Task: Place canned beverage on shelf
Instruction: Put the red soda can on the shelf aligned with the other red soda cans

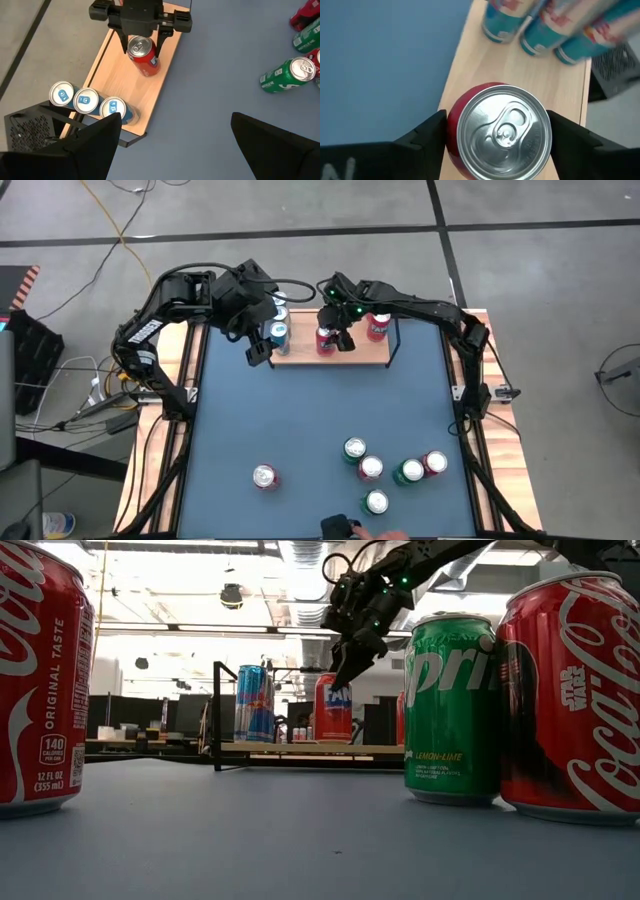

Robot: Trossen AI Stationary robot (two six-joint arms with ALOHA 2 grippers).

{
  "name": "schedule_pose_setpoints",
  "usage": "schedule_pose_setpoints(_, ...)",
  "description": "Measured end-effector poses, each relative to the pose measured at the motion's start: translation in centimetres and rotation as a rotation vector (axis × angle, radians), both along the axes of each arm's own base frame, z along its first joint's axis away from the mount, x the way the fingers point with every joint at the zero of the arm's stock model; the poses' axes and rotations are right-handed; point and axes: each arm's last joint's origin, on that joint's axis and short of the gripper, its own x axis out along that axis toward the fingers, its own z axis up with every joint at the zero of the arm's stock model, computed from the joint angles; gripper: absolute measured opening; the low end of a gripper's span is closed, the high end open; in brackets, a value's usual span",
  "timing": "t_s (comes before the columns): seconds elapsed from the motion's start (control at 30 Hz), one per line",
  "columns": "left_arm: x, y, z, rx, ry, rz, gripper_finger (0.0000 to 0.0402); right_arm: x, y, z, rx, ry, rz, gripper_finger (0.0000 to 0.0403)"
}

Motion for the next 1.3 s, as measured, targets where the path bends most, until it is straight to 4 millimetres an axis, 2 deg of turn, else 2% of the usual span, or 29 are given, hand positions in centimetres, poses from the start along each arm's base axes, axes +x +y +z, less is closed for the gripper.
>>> schedule_pose_setpoints(0.27,0.0,0.0,0.0,0.013,0.01,-0.017,0.0361,-1.3,0.6,2.0,0.093,-0.011,-0.174,0.0275)
schedule_pose_setpoints(0.5,0.0,0.0,0.0,0.035,0.021,-0.046,0.0361,-3.9,1.4,4.9,0.153,0.0,-0.3,0.0275)
schedule_pose_setpoints(0.67,0.0,0.0,0.0,0.042,0.024,-0.055,0.0361,-7.3,2.9,8.0,0.15,-0.004,-0.327,0.0275)
schedule_pose_setpoints(0.73,0.0,0.0,0.0,0.042,0.024,-0.055,0.0361,-8.8,3.8,8.6,0.164,-0.019,-0.339,0.0275)
schedule_pose_setpoints(0.87,0.0,0.0,0.0,0.043,0.025,-0.056,0.0361,-11.9,5.7,8.7,0.13,-0.086,-0.38,0.0275)
schedule_pose_setpoints(0.97,0.0,0.0,0.0,0.055,0.03,-0.068,0.0361,-13.2,6.8,8.1,0.078,-0.149,-0.405,0.0275)
schedule_pose_setpoints(1.17,0.0,0.1,0.0,0.081,0.033,-0.05,0.0361,-13.5,7.7,4.5,0.113,-0.096,-0.438,0.0275)
schedule_pose_setpoints(1.3,0.0,0.1,0.0,0.084,0.034,-0.046,0.0361,-13.5,7.4,3.0,0.087,-0.047,-0.454,0.0275)
